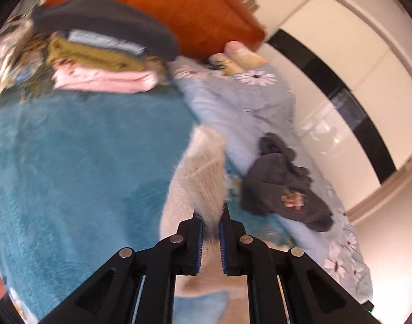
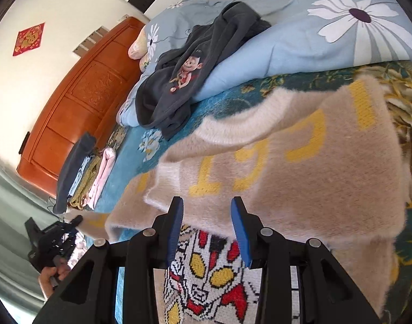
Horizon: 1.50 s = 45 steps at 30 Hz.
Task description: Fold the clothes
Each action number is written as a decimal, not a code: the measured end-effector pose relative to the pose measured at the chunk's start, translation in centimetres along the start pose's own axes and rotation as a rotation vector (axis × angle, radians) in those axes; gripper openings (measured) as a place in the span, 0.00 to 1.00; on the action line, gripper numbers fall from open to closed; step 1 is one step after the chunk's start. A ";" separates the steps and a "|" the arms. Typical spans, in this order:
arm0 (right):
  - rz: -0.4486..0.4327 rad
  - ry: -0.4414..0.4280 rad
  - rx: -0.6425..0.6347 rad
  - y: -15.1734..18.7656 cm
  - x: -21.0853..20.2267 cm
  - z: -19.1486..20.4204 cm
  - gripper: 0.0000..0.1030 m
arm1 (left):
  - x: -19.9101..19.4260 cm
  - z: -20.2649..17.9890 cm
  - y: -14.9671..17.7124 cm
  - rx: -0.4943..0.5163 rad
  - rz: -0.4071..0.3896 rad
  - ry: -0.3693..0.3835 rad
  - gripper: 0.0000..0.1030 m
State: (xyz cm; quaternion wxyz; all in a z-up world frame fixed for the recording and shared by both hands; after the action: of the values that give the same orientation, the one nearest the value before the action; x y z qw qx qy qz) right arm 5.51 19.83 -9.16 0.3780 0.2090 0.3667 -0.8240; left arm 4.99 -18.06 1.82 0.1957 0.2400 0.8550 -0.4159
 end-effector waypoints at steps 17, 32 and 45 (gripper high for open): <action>-0.150 0.128 0.191 -1.4 -8.4 -9.5 0.37 | 8.4 -22.6 15.8 0.388 0.394 0.327 0.10; -0.151 0.135 0.257 0.2 -10.1 -12.2 0.37 | 13.2 -20.7 26.7 0.373 0.721 0.197 0.34; -0.125 0.020 0.229 0.2 -8.4 -9.4 0.42 | 6.7 -14.0 20.6 0.355 0.563 0.151 0.60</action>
State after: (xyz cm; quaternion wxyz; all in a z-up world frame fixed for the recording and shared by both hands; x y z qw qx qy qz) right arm 11.59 30.84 -10.04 0.2959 0.2357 0.2864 -0.8803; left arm 9.44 5.92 -6.41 0.1942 0.5269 0.6815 -0.4692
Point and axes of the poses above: each gripper's, at about its wrist camera, not at the fingertips, and x roughly the way its jaws point, z to its left, y to its underside, the point moved 5 cm from there along x, roughly the way its jaws point, and after that the axes turned 2 degrees about -y, right-handed, at the moved point
